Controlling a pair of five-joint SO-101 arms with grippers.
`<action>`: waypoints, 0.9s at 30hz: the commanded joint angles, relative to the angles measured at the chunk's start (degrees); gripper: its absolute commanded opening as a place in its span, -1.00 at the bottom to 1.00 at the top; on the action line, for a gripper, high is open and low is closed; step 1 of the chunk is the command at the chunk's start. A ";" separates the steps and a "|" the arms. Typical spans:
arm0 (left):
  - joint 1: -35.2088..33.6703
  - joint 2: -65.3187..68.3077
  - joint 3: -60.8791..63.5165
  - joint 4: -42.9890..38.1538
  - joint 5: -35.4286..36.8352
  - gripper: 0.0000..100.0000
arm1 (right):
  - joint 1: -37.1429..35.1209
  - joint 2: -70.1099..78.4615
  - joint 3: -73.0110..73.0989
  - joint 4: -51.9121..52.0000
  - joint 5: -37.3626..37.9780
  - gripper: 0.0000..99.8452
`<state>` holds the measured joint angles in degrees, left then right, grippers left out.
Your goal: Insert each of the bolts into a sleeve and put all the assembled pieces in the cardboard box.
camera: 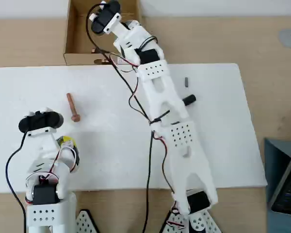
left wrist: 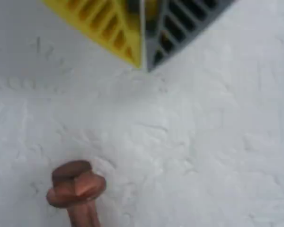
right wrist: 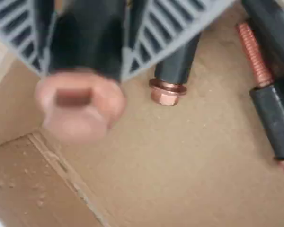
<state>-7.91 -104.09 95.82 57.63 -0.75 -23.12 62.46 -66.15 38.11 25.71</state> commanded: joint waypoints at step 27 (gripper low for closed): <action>-0.53 -0.48 -0.53 -0.88 0.44 -1.00 | 2.68 -5.23 -29.49 31.56 0.26 -0.98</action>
<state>-7.91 -104.09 95.82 57.54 -0.75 -22.51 61.93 -92.00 65.27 25.71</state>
